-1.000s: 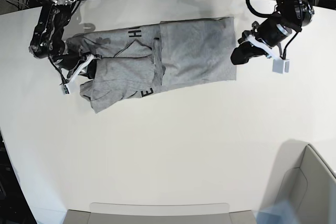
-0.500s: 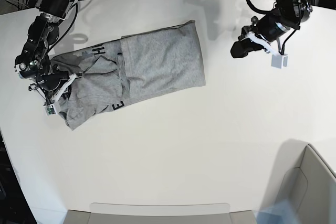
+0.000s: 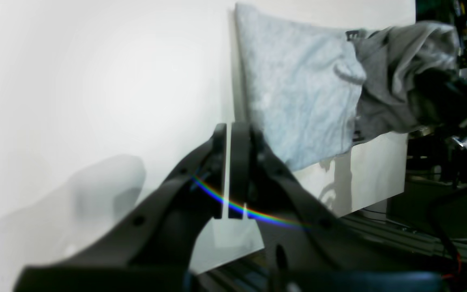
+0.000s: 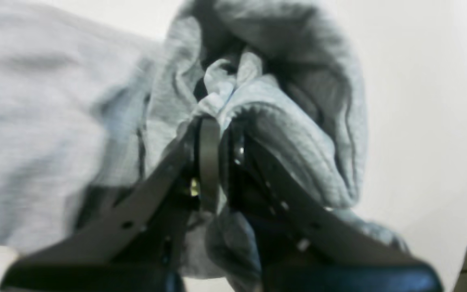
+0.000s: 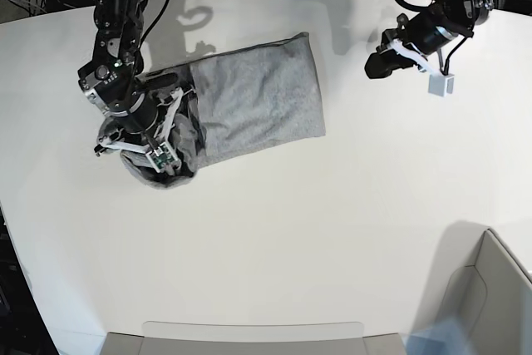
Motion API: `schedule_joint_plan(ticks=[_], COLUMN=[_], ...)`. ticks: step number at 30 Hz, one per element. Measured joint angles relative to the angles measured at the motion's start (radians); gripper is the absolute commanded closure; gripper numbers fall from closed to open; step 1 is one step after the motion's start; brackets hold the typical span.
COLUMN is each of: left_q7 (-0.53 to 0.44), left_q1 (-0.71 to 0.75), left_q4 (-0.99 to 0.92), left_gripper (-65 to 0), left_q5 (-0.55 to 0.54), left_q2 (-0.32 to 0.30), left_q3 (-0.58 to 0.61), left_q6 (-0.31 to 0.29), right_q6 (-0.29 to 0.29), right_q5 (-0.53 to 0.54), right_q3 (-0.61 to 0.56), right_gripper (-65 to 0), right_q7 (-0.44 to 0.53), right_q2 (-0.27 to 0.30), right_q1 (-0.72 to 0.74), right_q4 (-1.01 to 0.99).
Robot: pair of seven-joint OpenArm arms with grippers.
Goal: Fold the T-shirt properly
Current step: 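Fold the held end over the shirt with the right gripper toward the left gripper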
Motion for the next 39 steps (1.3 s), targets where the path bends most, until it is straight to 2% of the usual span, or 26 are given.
schedule_joint_plan(ticks=[4, 16, 17, 20, 23, 31, 32, 36, 39], left_q7=[0.0, 0.0, 0.0, 0.0, -0.001, 0.0, 0.0, -0.001, 0.0], left_q1=[-0.003, -0.003, -0.003, -0.003, -0.003, -0.003, -0.003, -0.003, -0.003], left_q4=[0.0, 0.0, 0.0, 0.0, 0.0, 0.0, 0.0, -0.01, -0.044], left_gripper=[-1.5, -1.5, -1.5, -1.5, -1.5, -1.5, -1.5, -1.5, -1.5], left_q5=[0.0, 0.0, 0.0, 0.0, 0.0, 0.0, 0.0, -0.001, -0.001], left_q2=[0.0, 0.005, 0.005, 0.005, 0.005, 0.002, 0.002, 0.002, 0.002], left_q3=[0.0, 0.0, 0.0, 0.0, 0.0, 0.0, 0.0, 0.0, 0.0], left_q6=[0.0, 0.0, 0.0, 0.0, 0.0, 0.0, 0.0, -0.001, 0.0], right_q6=[0.0, -0.001, -0.008, -0.109, -0.173, -0.179, -0.179, -0.18, -0.18], right_q5=[-0.058, -0.348, -0.368, -0.415, -0.422, -0.42, -0.421, -0.414, -0.417], right_q3=[-0.084, -0.403, -0.438, -0.555, -0.639, -0.732, -0.742, -0.748, -0.748], right_gripper=[0.0, 0.0, 0.0, 0.0, 0.0, 0.0, -1.7, -19.1, -21.0], right_q7=[0.0, -0.009, -0.006, -0.003, -0.005, -0.003, -0.003, 0.002, 0.002], right_q2=[-0.025, -0.124, -0.127, -0.135, -0.136, -0.134, -0.133, -0.134, -0.134], right_q1=[-0.019, -0.035, -0.034, -0.034, -0.036, -0.045, -0.045, -0.045, -0.045], right_q4=[0.027, 0.089, 0.087, 0.04, 0.01, -0.125, -0.137, -0.147, -0.147])
